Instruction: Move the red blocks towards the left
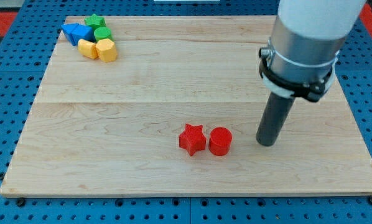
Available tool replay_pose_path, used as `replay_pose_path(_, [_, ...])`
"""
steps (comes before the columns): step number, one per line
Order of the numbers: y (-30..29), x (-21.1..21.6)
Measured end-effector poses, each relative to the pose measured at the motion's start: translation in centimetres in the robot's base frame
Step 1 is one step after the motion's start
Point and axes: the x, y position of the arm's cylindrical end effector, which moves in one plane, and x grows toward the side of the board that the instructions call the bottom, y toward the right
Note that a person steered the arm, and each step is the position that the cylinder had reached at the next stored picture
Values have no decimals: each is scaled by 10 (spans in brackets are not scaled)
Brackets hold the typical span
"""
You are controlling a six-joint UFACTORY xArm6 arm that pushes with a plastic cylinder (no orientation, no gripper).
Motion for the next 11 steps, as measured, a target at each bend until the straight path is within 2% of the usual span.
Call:
replay_pose_path(2, [-172, -9])
replay_pose_path(3, [-140, -9])
replay_pose_path(4, [-111, 24])
replay_pose_path(5, [-174, 47])
replay_pose_path(6, [-186, 11])
replay_pose_path(7, [-207, -59])
replay_pose_path(8, [-194, -65])
replay_pose_path(9, [-124, -11])
replay_pose_path(10, [-173, 72])
replay_pose_path(11, [-240, 28])
